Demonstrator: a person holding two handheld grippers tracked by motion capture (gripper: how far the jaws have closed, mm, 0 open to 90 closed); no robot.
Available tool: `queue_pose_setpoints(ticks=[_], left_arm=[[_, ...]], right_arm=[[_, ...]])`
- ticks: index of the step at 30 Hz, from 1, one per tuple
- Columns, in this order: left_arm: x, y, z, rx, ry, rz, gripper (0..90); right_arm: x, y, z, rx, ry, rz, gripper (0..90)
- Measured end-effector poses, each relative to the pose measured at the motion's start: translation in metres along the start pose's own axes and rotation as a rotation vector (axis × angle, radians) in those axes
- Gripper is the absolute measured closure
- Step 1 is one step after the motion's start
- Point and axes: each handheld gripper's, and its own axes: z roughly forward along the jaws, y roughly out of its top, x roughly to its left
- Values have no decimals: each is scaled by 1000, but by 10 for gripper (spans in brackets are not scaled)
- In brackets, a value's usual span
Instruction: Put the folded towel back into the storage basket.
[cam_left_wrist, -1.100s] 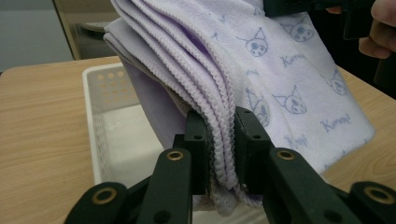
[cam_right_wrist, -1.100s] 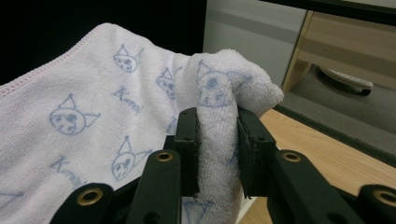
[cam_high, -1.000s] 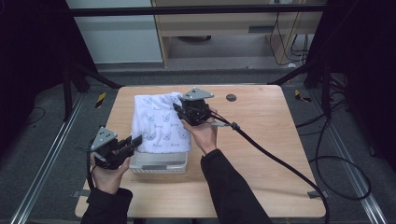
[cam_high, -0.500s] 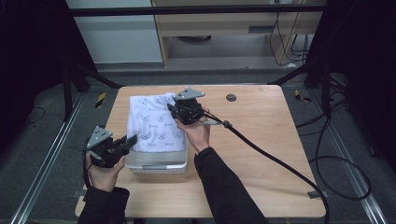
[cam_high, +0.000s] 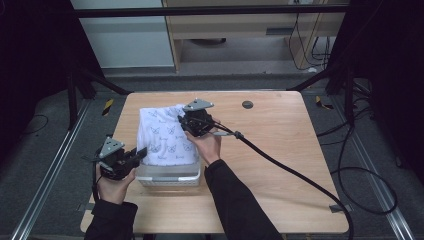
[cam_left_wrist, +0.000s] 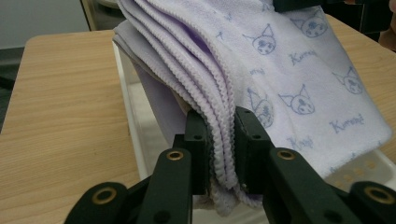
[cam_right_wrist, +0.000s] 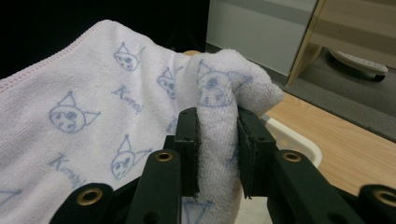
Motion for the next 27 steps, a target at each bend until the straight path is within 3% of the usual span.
queue_pose_setpoints(ticks=[27], left_arm=[[2, -14, 23, 79, 26, 22, 762]], right_arm=[[1, -24, 20, 60, -29, 2, 718]])
